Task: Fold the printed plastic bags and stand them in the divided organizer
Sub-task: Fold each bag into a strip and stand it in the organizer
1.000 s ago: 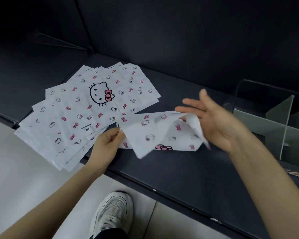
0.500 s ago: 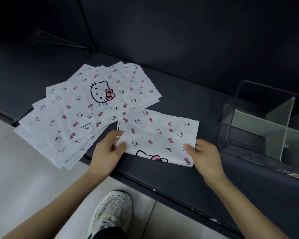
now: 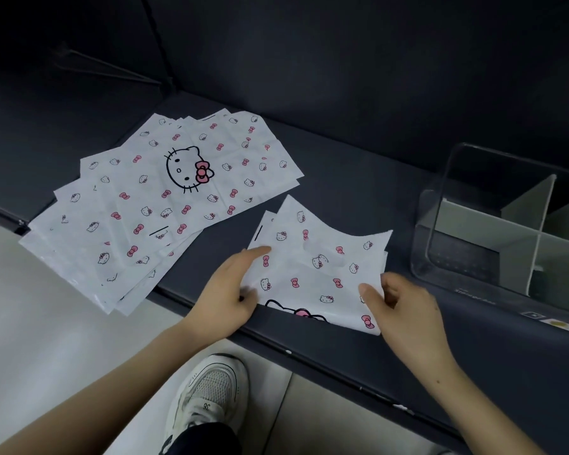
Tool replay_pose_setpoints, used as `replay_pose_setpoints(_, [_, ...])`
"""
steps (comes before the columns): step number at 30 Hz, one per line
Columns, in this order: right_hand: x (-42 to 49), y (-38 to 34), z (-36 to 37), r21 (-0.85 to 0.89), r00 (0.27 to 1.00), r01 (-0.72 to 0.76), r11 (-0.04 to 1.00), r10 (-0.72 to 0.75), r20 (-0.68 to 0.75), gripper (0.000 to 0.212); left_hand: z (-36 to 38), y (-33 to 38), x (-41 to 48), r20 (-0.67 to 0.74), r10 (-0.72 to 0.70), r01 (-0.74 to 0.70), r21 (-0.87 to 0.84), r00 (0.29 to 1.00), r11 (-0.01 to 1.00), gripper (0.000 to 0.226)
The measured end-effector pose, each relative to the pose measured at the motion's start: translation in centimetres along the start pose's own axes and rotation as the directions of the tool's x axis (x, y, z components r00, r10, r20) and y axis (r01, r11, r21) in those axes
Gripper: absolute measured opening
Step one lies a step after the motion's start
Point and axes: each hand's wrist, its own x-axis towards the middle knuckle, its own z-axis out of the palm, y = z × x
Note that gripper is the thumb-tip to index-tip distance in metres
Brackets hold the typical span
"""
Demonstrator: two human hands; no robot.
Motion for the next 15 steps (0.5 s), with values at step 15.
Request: replay_pose_setpoints(15, [1.2, 1.2, 1.2, -0.154, 0.998, 0.062, 0.986, -0.062, 0.006, 0.024, 2.5, 1.3, 1.7, 0.119, 0.184, -0.219, 0.544, 0.976, 0.81, 0.051])
